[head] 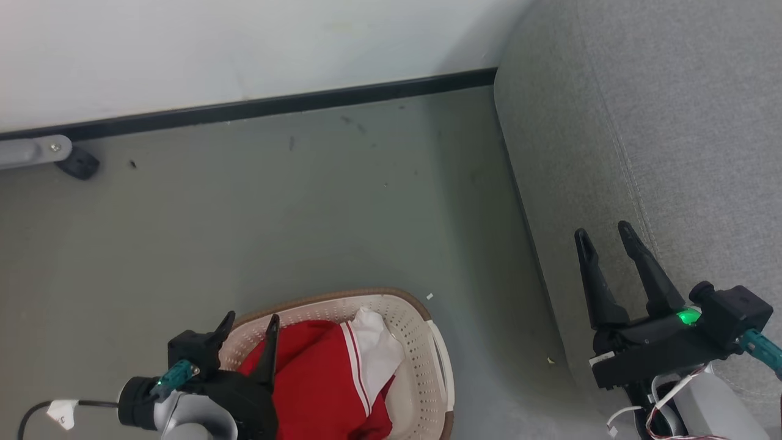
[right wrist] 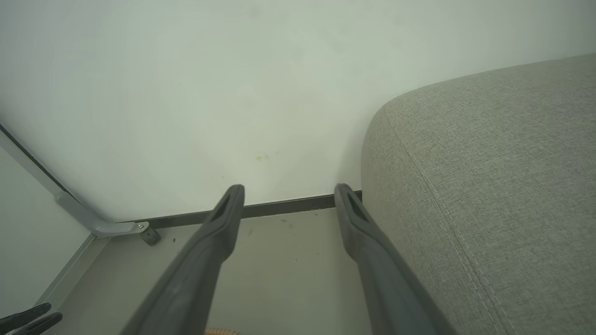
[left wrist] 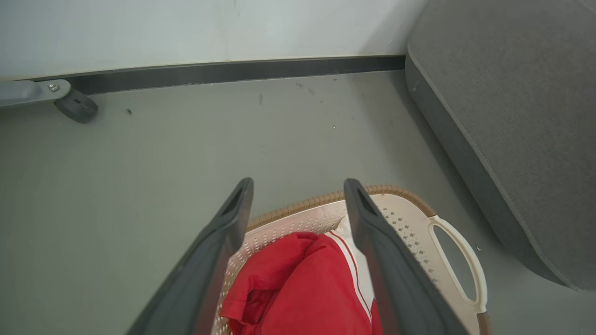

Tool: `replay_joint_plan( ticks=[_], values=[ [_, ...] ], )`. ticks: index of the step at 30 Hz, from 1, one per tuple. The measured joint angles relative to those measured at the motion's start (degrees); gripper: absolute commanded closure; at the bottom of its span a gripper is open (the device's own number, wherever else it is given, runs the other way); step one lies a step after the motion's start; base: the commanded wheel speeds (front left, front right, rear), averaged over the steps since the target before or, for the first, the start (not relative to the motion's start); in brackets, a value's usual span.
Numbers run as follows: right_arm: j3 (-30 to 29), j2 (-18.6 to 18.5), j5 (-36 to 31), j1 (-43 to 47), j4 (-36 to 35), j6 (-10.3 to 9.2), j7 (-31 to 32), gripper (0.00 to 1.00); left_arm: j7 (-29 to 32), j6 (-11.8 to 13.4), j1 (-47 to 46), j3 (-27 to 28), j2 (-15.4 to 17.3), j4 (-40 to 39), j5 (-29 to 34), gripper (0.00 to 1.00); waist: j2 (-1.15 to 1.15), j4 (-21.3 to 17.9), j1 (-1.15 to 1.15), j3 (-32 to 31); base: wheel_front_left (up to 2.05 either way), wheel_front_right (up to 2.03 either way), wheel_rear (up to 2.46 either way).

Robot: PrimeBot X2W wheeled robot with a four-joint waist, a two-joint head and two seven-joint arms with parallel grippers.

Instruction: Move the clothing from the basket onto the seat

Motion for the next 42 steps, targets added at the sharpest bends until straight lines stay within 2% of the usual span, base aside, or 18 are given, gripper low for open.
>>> replay_joint_plan(
  ticks=[28, 42],
  values=[
    [-0.56, 3.10, -1.51, -7.44, -0.76, 0.65, -0.40, 0.00, 8.76, -0.92, -15.23, -3.35, 1.04, 19.06, 2.42, 0.00, 0.00, -5.97, 0.00, 18.81, 0.00, 0.00, 0.00],
    [0.21, 5.47, -2.00, -9.91, -0.34, 0.68, -0.40, 0.00, 12.89, -0.26, -19.57, -5.09, 1.70, 25.20, 4.74, 0.00, 0.00, -7.67, -0.01, 23.38, 0.00, 0.00, 0.00]
  ],
)
